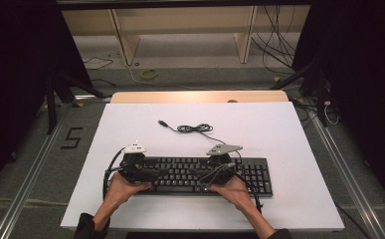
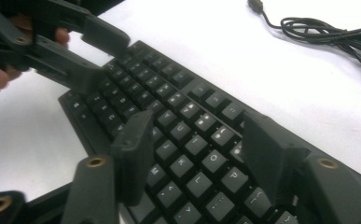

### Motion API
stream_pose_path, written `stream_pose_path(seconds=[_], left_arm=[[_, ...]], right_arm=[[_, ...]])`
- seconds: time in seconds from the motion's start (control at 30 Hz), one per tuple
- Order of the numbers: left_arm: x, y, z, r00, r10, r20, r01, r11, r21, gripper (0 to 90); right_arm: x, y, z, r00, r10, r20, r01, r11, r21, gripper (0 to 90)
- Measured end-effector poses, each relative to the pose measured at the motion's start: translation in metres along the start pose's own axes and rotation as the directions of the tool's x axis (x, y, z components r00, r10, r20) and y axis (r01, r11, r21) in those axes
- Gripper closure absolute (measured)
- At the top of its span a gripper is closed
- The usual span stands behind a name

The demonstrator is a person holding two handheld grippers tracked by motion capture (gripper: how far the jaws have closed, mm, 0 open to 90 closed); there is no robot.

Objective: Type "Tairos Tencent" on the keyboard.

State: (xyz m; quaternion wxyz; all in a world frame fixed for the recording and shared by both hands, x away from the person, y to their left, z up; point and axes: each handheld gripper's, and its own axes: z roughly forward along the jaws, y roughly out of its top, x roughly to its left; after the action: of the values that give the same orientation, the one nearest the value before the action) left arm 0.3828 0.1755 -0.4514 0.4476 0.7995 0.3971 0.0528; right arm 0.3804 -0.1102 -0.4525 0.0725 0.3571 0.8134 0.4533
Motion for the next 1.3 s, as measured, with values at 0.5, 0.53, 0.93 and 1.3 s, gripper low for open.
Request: stream_pose_path(seconds=[0.5, 0.53, 0.93, 1.3], left_arm=[[0.001, -0.004, -0.012, 1.0000, -0.003, -0.002, 0.003, 0.9996, -0.030, 31.5], [0.001, -0.004, -0.012, 1.0000, -0.004, -0.002, 0.004, 0.9996, -0.028, 31.5], [0.004, -0.007, -0.018, 0.9999, -0.013, -0.003, 0.013, 0.9990, -0.043, 31.6], [0.006, -0.012, -0.022, 0.9997, -0.021, -0.007, 0.021, 0.9989, -0.043, 31.8]], right_arm=[[-0.006, 0.002, 0.010, 0.9987, -0.002, 0.050, -0.001, 0.998, 0.055, 70.2], [-0.006, 0.002, 0.011, 0.9986, -0.002, 0.053, -0.001, 0.998, 0.057, 71.9], [-0.006, 0.000, 0.022, 0.9979, -0.017, 0.063, 0.010, 0.994, 0.108, 89.7], [-0.006, -0.002, 0.028, 0.9981, -0.022, 0.058, 0.014, 0.990, 0.139, 90.0]])
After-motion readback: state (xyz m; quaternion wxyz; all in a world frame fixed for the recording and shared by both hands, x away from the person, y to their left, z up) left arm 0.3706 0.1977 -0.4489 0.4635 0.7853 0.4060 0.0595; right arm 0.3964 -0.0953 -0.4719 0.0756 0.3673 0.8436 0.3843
